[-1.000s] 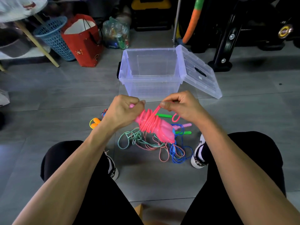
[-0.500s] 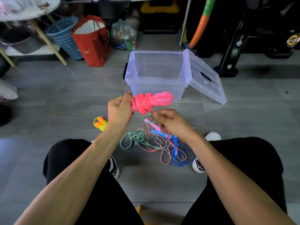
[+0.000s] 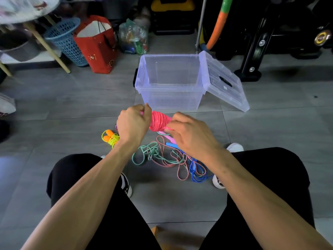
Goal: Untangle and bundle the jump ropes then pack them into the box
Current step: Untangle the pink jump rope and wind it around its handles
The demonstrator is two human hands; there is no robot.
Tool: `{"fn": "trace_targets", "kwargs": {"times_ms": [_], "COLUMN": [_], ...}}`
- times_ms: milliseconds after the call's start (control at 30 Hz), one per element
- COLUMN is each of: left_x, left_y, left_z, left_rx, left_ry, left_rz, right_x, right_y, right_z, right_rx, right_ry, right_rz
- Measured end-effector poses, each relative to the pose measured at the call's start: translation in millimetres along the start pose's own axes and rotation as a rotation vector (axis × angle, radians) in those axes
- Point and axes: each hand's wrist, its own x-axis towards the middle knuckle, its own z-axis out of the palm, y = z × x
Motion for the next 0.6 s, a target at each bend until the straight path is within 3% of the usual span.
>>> {"fn": "trace_targets", "kwargs": {"times_ms": [67, 167, 367, 600], "left_x": [4, 15, 32, 24], "left_y": [0, -7, -27, -22], "left_z": [-2, -4, 2, -1], "left_rx": [0.035, -0.019, -0.491, -0.64], "left_ry": [0.005, -0.003, -0.172, -0.331], "left_rz": [-0.042, -0.207, -0.925, -1.036], "right_x": [-1, 0, -8, -3], "right_y": [-2, -3, -14, -9], "right_z": [7, 7, 0, -4], "right_rx": [0.117, 0.37, 0.635, 0.755], "right_ry": [0.046, 0.053, -0.082, 0.11], "right_rz": [-0.079, -0.051, 0.157, 0.365]}}
